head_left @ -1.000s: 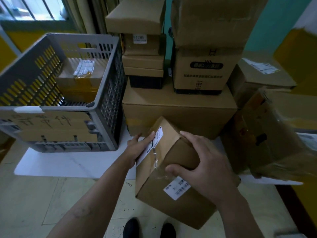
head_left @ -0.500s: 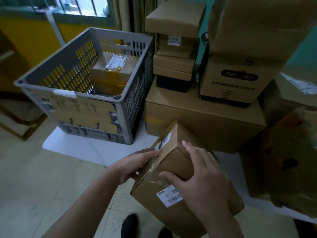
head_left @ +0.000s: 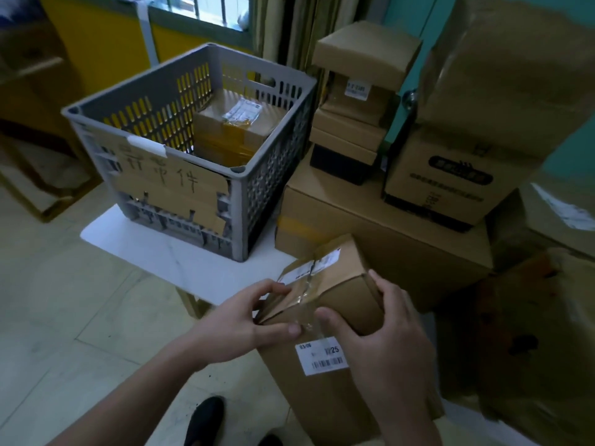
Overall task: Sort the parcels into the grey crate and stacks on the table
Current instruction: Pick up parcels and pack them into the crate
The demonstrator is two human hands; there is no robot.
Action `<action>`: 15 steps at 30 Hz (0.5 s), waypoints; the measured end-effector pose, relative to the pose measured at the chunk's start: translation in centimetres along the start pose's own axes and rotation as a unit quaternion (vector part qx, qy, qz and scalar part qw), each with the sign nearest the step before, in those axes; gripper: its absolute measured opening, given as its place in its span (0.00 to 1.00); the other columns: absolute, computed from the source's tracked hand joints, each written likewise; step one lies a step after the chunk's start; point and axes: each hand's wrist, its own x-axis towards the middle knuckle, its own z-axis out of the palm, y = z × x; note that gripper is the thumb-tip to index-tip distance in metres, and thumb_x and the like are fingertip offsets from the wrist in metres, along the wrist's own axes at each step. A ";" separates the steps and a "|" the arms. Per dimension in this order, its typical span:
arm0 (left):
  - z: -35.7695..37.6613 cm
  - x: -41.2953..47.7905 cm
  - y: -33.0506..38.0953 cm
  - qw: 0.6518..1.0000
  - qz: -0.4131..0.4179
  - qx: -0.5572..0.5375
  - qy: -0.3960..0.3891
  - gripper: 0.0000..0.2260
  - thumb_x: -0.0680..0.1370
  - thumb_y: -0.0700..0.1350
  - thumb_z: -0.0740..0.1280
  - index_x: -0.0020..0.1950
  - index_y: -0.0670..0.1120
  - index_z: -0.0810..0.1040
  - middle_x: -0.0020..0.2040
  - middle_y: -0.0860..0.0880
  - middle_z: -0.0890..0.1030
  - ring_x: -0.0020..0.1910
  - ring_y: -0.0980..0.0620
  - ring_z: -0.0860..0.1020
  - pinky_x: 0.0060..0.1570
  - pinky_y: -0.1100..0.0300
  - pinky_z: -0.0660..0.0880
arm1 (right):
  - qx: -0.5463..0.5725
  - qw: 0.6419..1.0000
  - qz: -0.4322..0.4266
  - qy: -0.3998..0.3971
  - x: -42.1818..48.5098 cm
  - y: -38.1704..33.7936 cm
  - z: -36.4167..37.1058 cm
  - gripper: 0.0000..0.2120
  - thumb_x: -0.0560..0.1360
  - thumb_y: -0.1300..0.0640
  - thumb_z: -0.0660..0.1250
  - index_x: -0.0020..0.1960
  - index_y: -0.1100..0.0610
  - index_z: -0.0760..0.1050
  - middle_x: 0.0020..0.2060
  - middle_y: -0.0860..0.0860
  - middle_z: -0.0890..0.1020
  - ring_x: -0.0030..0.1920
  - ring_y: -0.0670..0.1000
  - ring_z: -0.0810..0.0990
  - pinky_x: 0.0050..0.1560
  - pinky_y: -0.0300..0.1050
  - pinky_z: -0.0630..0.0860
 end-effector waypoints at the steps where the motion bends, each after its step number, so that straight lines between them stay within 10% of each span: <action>1: 0.2 0.0 0.0 1.000 0.004 0.009 0.007 0.30 0.59 0.71 0.73 0.60 0.68 0.74 0.59 0.66 0.77 0.57 0.62 0.78 0.53 0.58 0.80 | 0.008 1.000 -0.002 0.001 0.1 0.1 -0.3 0.46 0.59 0.23 0.60 0.71 0.46 0.67 0.61 0.44 0.76 0.60 0.47 0.75 0.53 0.48 0.77; 5: 1.6 -0.6 -0.1 0.998 0.032 0.010 0.050 0.33 0.58 0.74 0.71 0.61 0.67 0.75 0.62 0.73 0.67 0.61 0.62 0.75 0.55 0.59 0.79 | 0.024 1.000 -0.002 -0.007 0.0 0.6 -1.0 0.45 0.61 0.25 0.62 0.71 0.48 0.68 0.61 0.44 0.75 0.59 0.45 0.74 0.54 0.46 0.76; 15: 4.4 -2.1 3.5 0.934 0.141 -0.108 0.311 0.24 0.64 0.63 0.76 0.57 0.57 0.78 0.55 0.55 0.80 0.50 0.56 0.82 0.43 0.59 0.81 | 0.087 0.990 0.021 0.111 -1.1 -0.2 -3.2 0.33 0.64 0.28 0.63 0.60 0.50 0.75 0.48 0.40 0.77 0.48 0.44 0.76 0.45 0.42 0.73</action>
